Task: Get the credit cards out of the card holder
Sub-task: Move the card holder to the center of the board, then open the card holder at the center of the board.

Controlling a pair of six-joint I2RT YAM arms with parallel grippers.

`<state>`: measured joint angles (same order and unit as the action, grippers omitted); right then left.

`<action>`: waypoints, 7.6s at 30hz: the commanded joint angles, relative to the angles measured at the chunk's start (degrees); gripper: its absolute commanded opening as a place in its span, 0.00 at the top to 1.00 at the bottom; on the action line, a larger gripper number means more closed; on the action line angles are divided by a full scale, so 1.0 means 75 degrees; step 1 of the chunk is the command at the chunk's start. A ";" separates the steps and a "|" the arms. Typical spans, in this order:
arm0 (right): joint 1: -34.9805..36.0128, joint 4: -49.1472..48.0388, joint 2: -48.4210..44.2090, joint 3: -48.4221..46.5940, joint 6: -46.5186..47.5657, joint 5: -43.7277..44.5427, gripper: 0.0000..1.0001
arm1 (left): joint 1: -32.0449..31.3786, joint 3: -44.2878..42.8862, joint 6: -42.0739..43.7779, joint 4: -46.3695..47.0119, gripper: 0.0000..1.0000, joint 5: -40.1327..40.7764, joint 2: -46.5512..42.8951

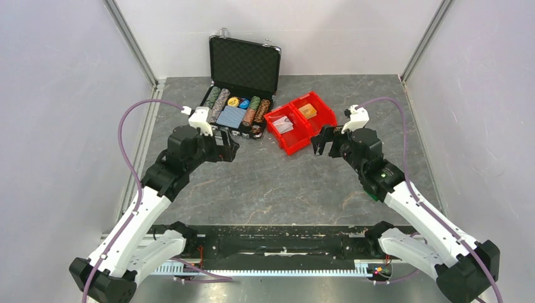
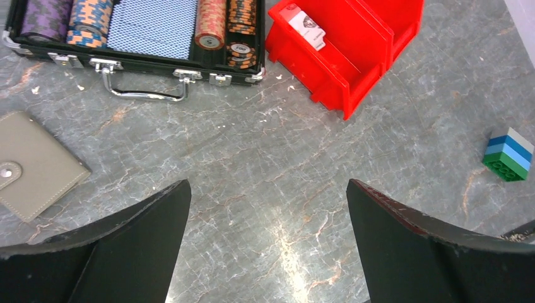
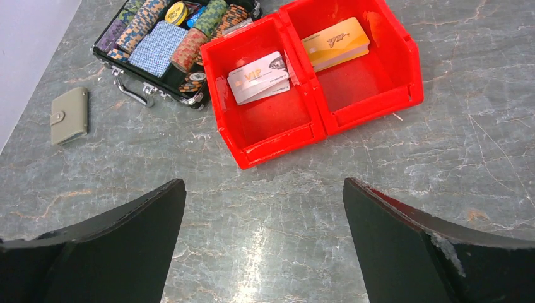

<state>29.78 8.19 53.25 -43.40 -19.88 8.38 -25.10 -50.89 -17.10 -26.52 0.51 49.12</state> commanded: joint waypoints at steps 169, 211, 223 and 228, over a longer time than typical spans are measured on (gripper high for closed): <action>0.3191 -0.6063 0.4294 0.2563 -0.4165 -0.0764 1.00 | -0.1031 0.2512 -0.4146 0.1415 0.48 -0.2252 0.2431; 0.3822 -0.4642 0.3016 0.2150 -0.3188 0.0515 1.00 | -0.1207 0.2012 -0.4414 0.2396 0.69 -0.2880 0.4346; 0.3790 -0.4435 0.2770 0.2431 -0.3101 0.0901 1.00 | -0.1202 0.2057 -0.4120 0.1690 0.98 -0.2318 0.4009; 0.3601 -0.4133 0.2725 0.2476 -0.3001 0.0897 1.00 | -0.1203 0.2149 -0.4060 0.1674 0.98 -0.2365 0.3738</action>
<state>58.02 -22.44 75.57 -25.12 -43.68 12.62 -34.20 -35.38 -49.30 -12.29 -19.00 79.42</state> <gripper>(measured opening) 0.023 0.042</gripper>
